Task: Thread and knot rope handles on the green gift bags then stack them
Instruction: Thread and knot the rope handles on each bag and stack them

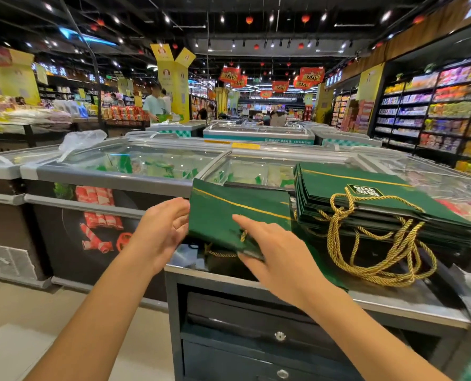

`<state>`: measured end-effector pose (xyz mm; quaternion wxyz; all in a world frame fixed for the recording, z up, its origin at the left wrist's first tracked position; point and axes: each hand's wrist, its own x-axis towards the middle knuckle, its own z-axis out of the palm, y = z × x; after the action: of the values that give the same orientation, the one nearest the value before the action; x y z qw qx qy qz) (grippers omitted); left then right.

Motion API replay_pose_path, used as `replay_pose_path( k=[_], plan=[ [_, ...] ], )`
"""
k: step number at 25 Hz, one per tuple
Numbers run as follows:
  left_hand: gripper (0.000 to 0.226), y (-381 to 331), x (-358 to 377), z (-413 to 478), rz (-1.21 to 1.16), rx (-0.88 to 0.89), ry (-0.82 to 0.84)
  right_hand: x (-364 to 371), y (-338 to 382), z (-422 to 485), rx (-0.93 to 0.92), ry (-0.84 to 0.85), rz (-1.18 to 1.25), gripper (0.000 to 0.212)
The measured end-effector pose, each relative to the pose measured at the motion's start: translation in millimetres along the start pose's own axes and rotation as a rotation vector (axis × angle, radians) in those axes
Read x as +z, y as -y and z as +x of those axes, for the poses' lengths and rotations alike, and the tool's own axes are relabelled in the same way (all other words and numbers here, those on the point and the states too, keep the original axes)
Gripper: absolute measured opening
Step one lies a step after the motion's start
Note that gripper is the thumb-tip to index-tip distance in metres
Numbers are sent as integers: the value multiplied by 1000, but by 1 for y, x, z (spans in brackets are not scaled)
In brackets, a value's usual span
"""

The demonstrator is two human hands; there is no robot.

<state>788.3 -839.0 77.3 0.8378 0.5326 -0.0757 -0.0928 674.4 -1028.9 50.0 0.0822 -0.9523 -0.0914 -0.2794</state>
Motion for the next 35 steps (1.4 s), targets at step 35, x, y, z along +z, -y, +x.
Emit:
replay_pose_path(
  k=[35],
  plan=[
    [19,38,-72,16,943,224,-116,-5,-45,-37,540,109,264,45]
  ],
)
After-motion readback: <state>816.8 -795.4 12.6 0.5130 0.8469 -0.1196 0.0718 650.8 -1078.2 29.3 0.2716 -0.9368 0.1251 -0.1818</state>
